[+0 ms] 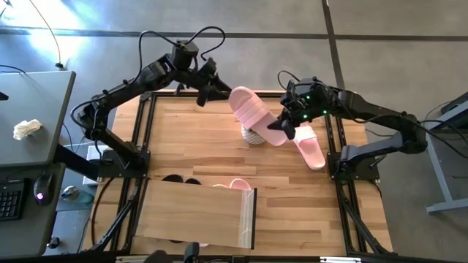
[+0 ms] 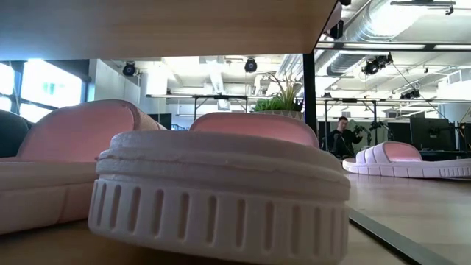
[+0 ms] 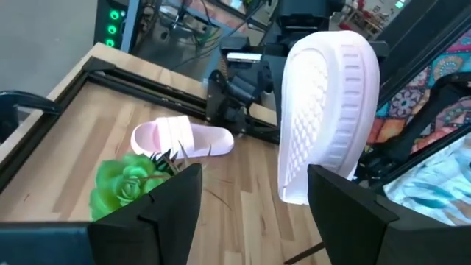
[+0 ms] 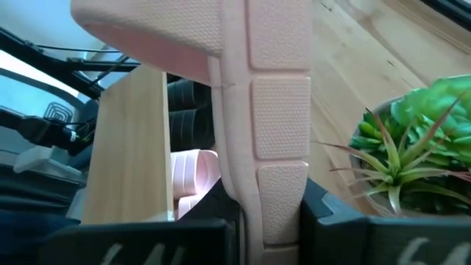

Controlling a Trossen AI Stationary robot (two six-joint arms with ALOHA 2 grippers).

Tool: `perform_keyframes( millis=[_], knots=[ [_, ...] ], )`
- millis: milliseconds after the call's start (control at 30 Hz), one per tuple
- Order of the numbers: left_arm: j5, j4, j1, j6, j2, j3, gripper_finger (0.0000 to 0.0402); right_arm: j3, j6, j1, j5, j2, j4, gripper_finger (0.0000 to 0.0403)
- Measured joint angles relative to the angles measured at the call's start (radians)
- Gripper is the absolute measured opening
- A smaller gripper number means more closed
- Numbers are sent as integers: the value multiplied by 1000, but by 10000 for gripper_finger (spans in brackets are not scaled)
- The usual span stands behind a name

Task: Pick and place slides into the shelf
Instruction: Put the pink slide on the shelf

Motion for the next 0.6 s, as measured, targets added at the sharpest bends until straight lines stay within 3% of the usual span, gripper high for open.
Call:
perform_keyframes(
  millis=[333, 600],
  knots=[
    [151, 3, 0, 11, 0, 0, 230, 0, -13, 0, -8, 18, 20, 35],
    [160, 5, 0, 11, 0, 0, 230, 0, -5, 5, -35, 2, 9, 35]
  ],
)
